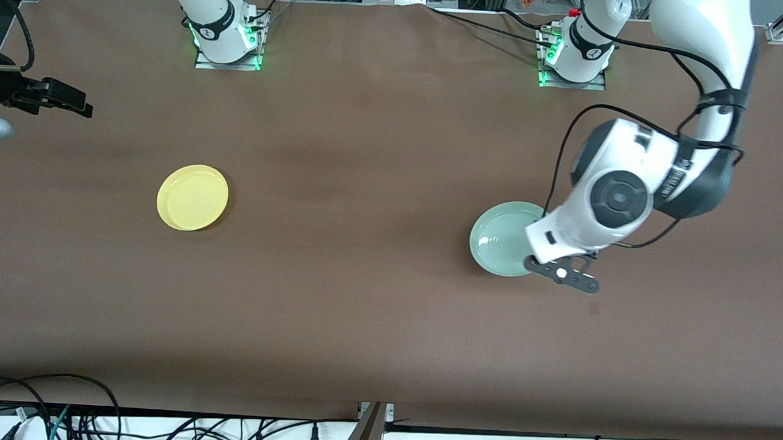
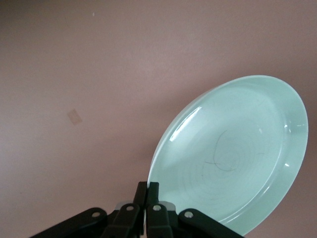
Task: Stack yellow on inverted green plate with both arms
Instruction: 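Carry the green plate toward the table middle and flip it over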
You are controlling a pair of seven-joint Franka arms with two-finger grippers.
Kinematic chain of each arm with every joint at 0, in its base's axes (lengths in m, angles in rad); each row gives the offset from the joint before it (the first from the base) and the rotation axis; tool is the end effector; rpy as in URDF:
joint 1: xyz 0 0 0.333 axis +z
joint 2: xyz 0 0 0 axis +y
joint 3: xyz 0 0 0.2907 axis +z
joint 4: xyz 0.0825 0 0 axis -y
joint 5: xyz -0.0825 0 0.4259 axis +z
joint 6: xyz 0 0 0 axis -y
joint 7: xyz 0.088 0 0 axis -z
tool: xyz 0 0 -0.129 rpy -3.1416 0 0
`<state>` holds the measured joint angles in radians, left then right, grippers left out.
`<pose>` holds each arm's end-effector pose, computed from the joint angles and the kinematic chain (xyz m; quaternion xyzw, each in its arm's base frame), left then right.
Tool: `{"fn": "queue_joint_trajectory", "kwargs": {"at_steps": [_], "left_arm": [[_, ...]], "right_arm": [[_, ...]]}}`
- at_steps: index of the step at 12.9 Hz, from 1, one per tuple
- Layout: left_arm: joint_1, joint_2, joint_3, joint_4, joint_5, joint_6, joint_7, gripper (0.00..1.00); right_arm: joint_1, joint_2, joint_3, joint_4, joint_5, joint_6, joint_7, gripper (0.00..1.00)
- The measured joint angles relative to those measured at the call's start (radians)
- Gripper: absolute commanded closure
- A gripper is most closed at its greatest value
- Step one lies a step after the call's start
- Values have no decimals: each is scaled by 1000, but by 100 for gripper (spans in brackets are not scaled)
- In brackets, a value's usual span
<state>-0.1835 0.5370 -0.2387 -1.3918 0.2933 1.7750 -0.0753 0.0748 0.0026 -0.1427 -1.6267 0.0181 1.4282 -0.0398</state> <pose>0.6747 -0.2423 0.3371 -0.9744 0.1988 0.0469 0.0939 0.5726 -0.0363 0.5370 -0.9948 0.0136 0.0997 0.0142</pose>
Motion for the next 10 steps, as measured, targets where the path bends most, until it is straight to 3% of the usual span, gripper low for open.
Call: {"fn": "queue_joint_trajectory", "kwargs": {"at_steps": [5, 10], "left_arm": [[-194, 7, 0, 35, 242, 0, -192, 100], [-418, 51, 1, 39, 579, -7, -422, 100]], "right_arm": [[0, 0, 1, 0, 0, -2, 0, 0], [0, 0, 2, 0, 0, -2, 0, 0]]}}
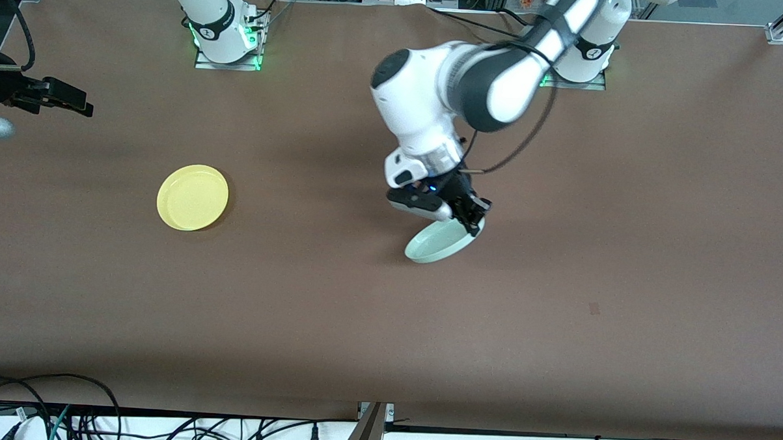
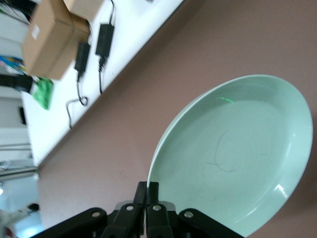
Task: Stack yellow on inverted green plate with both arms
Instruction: 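Carry the green plate toward the table middle and flip it over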
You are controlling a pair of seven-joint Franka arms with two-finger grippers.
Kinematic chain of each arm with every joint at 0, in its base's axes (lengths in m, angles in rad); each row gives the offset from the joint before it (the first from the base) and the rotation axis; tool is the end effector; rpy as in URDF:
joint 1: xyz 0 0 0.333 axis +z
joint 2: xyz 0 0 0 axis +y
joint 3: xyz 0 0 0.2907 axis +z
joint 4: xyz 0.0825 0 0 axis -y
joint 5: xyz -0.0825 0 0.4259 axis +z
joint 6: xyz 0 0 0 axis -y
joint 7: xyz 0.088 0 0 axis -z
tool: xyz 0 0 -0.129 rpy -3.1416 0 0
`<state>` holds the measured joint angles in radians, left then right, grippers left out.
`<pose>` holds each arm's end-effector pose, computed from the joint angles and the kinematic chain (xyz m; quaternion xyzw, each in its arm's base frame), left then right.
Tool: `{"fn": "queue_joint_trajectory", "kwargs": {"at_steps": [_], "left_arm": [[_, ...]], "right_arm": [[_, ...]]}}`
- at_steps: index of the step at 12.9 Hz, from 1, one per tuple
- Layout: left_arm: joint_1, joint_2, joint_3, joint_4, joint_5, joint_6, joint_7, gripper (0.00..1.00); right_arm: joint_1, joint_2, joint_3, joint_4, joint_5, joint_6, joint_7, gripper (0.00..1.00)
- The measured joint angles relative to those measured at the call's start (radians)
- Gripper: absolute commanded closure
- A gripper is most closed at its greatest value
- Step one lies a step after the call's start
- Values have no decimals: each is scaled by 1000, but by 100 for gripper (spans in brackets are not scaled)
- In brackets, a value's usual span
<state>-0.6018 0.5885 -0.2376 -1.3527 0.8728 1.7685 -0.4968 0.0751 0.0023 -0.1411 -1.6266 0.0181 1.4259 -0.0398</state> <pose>0.5736 -0.4680 0.3444 -0.8992 0.2593 -0.1579 0.3151 0.5722 -0.0352 0.5371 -0.9947 0.0127 0.1007 0.0142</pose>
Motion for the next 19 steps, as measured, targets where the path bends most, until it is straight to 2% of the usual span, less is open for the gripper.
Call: {"fn": "queue_joint_trajectory", "kwargs": {"at_steps": [2, 4, 6, 9, 11, 14, 19], "left_arm": [[-64, 44, 9, 0, 102, -8, -59, 100], [-139, 90, 51, 1, 194, -23, -102, 100], [-243, 126, 147, 2, 264, -46, -113, 100], [-415, 179, 307, 25, 287, -51, -123, 100], [-465, 237, 330, 97, 288, -61, -125, 100], [-484, 320, 339, 184, 290, -64, -125, 100], [-542, 378, 354, 208, 290, -64, -141, 100]], "right_arm": [[0, 0, 1, 0, 0, 0, 0, 0], [0, 0, 1, 0, 0, -1, 0, 0], [0, 0, 1, 0, 0, -1, 0, 0], [0, 0, 1, 0, 0, -6, 0, 0], [0, 0, 1, 0, 0, -8, 0, 0], [0, 0, 1, 0, 0, -12, 0, 0], [0, 0, 0, 0, 0, -21, 0, 0]]}}
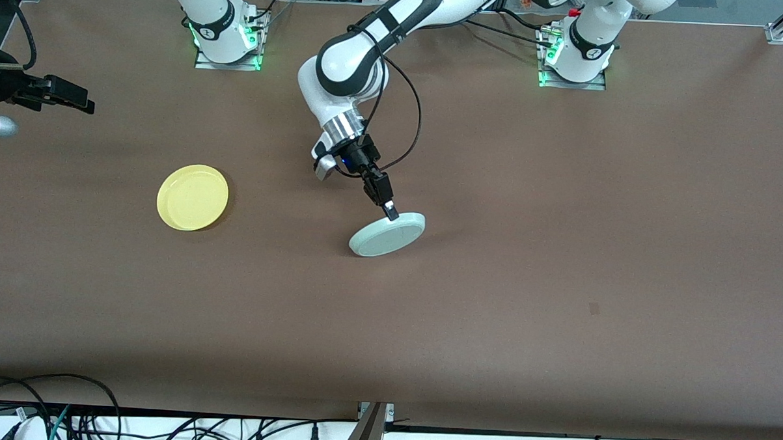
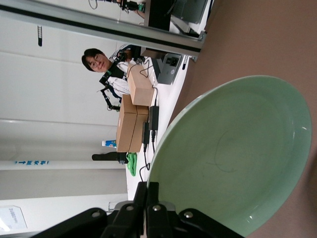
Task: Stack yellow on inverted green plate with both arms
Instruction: 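Carry the green plate toward the table middle and flip it over, then lower the inverted green plate and open the left gripper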
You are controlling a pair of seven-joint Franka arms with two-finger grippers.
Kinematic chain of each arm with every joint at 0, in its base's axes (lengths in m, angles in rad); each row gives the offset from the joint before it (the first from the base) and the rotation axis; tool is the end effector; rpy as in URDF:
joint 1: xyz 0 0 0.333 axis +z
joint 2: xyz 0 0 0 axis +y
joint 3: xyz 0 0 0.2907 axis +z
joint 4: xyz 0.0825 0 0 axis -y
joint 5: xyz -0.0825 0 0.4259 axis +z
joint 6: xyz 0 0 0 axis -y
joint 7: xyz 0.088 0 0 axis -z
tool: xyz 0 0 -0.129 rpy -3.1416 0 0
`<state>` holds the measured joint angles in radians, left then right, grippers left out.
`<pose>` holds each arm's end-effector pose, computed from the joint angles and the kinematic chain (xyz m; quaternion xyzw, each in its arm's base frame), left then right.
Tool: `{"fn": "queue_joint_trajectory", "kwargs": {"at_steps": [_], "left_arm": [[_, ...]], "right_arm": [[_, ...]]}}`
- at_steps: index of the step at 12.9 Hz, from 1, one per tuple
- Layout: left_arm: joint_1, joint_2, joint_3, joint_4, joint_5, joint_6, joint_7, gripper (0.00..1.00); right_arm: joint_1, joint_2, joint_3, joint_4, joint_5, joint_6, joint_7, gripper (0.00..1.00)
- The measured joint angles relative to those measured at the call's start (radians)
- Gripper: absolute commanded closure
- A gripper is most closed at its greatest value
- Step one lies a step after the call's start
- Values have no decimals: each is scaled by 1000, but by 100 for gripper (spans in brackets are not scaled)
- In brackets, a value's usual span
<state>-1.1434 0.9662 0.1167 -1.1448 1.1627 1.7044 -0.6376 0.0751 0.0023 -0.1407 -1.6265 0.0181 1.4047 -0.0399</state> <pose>0.4657 -0.6125 0.2021 -0.7363 0.3411 -0.3062 0.4977 0.5692 -0.0348 0.5359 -0.9936 0.0123 0.1112 0.0148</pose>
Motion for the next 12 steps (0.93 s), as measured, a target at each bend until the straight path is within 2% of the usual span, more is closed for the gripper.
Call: {"fn": "queue_joint_trajectory", "kwargs": {"at_steps": [5, 6, 8, 9, 12], "left_arm": [[-55, 42, 14, 0, 4, -23, -61, 100], [-65, 47, 17, 0, 9, -36, -70, 95], [-88, 56, 19, 0, 14, -62, -83, 15], [-98, 59, 19, 0, 14, -77, -86, 0], [-130, 65, 18, 0, 14, -95, -93, 0]], "right_arm": [[0, 0, 0, 0, 0, -2, 0, 0], [0, 0, 0, 0, 0, -2, 0, 0], [0, 0, 0, 0, 0, -3, 0, 0], [0, 0, 0, 0, 0, -4, 0, 0], [0, 0, 0, 0, 0, -18, 0, 0]]}}
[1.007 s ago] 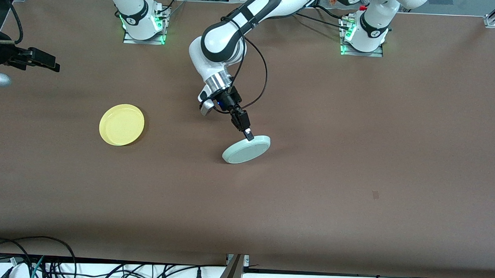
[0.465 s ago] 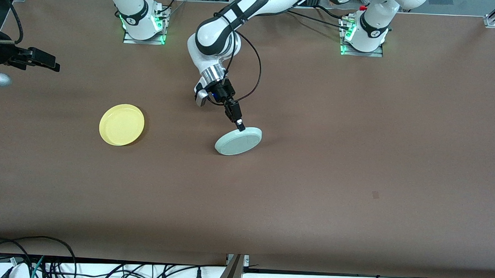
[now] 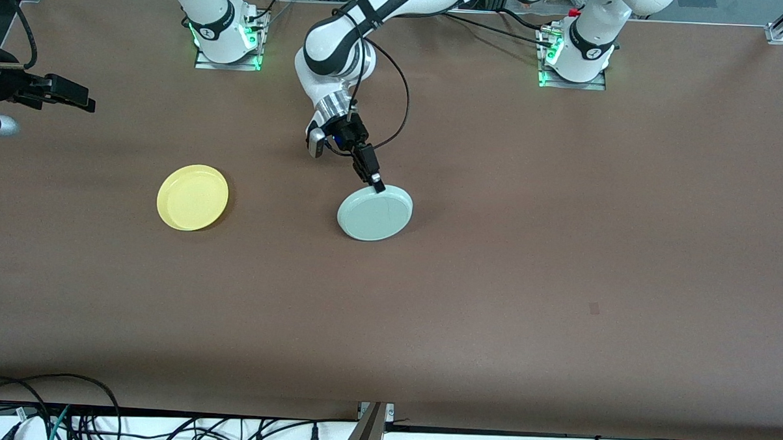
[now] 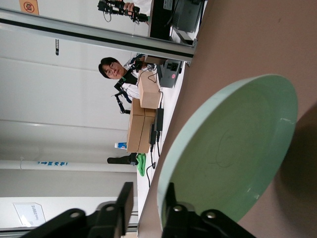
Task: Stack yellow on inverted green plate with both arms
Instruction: 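Lower the inverted green plate and open the left gripper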
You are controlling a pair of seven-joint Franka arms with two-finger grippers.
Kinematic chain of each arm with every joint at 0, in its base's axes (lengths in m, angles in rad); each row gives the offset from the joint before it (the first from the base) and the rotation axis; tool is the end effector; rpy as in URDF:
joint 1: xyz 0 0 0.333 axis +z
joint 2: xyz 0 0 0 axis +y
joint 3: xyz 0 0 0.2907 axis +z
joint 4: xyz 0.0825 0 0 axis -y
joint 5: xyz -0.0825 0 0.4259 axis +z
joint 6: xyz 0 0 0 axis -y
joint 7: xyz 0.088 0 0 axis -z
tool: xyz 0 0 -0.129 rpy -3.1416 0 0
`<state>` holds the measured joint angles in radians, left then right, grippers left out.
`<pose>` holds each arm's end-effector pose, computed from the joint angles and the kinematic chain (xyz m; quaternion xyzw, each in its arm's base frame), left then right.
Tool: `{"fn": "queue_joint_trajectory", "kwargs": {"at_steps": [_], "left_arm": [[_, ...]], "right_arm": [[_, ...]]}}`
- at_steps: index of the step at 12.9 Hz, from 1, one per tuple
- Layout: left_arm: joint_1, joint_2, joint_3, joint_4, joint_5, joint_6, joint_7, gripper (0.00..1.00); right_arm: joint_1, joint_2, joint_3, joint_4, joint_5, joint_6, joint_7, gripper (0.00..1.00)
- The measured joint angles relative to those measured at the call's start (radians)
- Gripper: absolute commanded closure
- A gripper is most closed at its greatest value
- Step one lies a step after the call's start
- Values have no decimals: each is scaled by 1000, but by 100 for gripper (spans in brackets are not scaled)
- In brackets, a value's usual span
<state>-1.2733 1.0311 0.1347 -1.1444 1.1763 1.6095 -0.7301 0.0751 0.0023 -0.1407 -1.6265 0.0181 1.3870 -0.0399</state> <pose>0.3925 -0.6407 0.1624 -0.7085 0.3364 -0.3343 0.5226 0.5666 -0.0346 0.5349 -0.9926 0.0122 0.1200 0.0152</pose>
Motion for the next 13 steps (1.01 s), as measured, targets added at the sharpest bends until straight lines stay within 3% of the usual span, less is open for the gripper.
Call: {"fn": "queue_joint_trajectory", "kwargs": {"at_steps": [5, 13], "left_arm": [[-36, 0, -14, 11, -102, 29, -126, 0], [-3, 1, -48, 26, -295, 390, -395, 0]], "right_arm": [[0, 0, 0, 0, 0, -8, 0, 0], [-2, 2, -3, 1, 0, -5, 0, 0]]}}
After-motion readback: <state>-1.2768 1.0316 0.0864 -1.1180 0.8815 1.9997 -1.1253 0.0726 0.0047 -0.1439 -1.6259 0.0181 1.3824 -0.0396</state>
